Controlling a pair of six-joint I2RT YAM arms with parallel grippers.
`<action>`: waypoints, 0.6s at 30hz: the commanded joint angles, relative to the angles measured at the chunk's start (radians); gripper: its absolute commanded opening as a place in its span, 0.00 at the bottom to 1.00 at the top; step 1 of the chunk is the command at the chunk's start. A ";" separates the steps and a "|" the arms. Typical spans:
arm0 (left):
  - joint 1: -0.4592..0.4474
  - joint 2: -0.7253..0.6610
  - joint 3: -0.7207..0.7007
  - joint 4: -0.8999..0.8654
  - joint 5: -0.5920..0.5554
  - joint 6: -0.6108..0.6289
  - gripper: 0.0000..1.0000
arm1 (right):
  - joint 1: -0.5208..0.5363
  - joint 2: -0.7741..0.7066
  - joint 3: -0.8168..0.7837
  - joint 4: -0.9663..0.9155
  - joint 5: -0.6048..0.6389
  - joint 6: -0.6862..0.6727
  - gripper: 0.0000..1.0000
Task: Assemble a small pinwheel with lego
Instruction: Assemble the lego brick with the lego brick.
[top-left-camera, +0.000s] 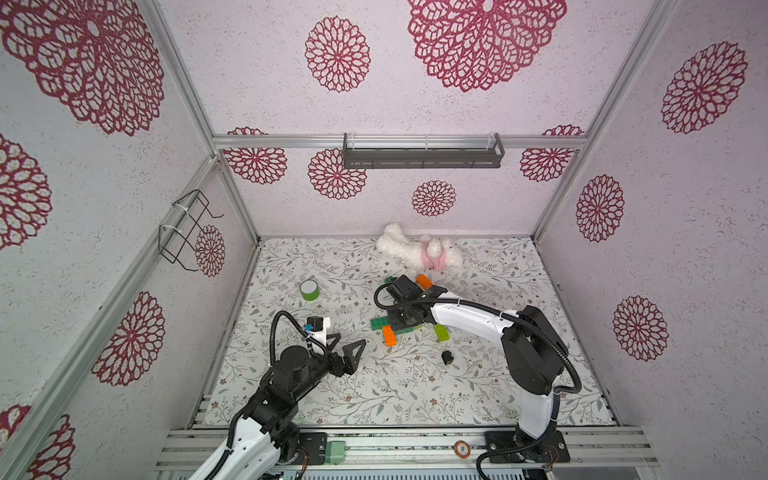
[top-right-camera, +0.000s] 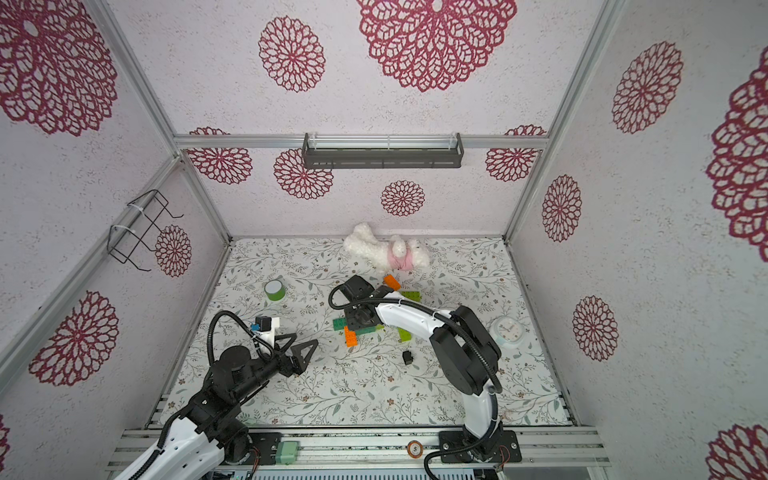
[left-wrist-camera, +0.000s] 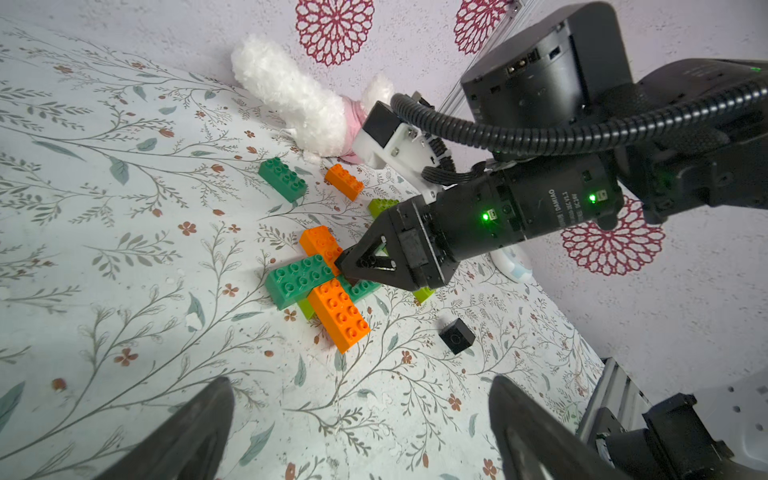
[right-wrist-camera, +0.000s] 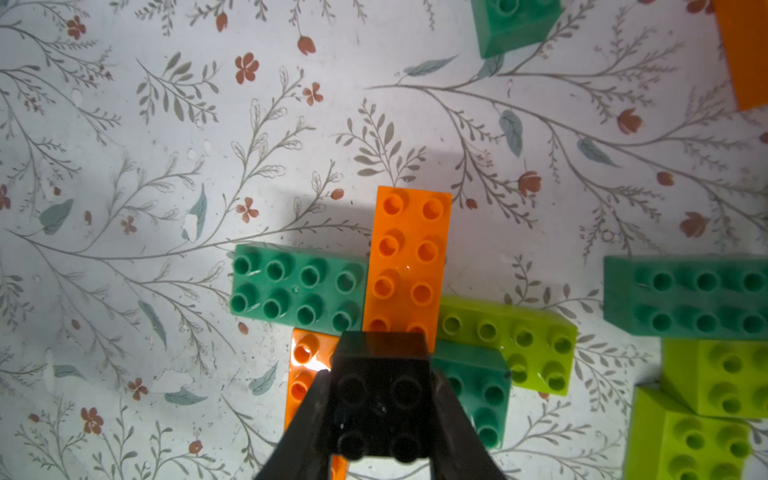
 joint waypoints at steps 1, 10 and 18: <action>-0.007 0.017 0.004 0.048 0.031 0.028 0.97 | 0.009 0.008 0.046 -0.041 0.011 0.010 0.19; -0.007 0.023 0.004 0.050 0.021 0.030 0.97 | 0.013 0.046 0.084 -0.077 0.009 0.002 0.19; -0.006 0.026 0.005 0.047 0.014 0.030 0.97 | 0.015 0.076 0.103 -0.091 0.003 -0.001 0.19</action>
